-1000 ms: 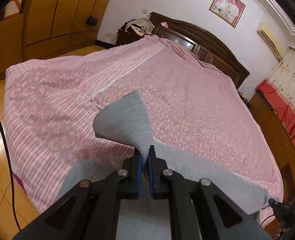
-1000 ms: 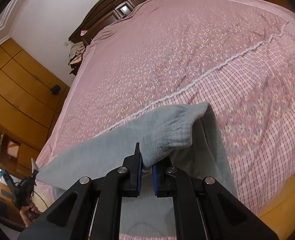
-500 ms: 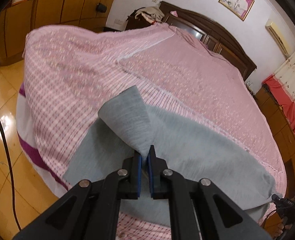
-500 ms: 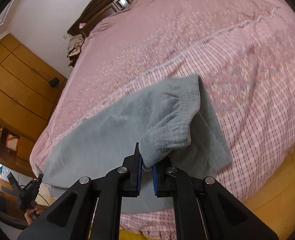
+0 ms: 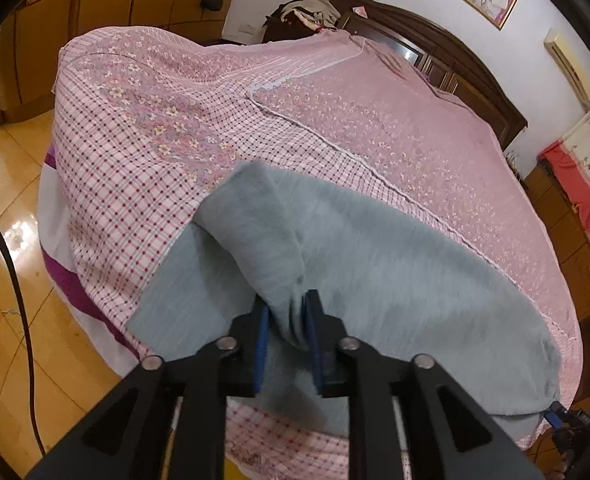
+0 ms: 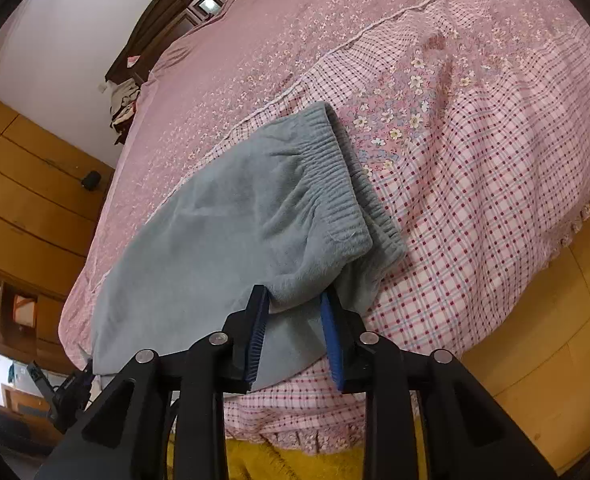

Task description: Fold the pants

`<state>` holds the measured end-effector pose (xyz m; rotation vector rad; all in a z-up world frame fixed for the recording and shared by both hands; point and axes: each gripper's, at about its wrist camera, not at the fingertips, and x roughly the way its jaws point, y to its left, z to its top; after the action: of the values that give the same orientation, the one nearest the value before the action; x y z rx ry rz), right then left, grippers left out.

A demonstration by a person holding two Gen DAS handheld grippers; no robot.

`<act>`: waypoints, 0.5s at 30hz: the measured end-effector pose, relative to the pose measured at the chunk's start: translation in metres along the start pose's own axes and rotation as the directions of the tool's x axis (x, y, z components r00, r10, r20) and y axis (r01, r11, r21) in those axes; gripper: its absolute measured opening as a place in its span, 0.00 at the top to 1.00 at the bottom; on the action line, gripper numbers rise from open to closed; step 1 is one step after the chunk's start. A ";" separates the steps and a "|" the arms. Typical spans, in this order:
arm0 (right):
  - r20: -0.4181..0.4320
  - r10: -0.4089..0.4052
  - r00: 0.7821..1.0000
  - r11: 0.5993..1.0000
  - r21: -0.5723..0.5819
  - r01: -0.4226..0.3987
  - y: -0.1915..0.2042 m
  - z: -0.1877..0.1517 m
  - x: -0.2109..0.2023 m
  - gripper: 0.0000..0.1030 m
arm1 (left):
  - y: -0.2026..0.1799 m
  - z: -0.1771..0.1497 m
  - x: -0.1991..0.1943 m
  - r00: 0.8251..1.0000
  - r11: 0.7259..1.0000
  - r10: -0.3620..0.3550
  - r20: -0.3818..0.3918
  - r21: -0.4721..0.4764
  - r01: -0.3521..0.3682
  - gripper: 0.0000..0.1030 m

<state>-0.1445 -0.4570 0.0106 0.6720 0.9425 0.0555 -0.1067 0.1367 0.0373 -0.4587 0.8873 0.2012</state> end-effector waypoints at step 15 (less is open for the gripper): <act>-0.062 0.062 0.996 0.998 -0.003 -0.062 0.025 -0.020 0.024 0.65 | -0.067 -0.033 -0.016 0.983 0.969 -0.165 -0.086 0.174 0.177 0.64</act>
<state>-0.1392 -0.4188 -0.0011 0.6985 0.9807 0.1345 -0.1156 0.0624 0.0522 -0.3723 0.9209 -0.0543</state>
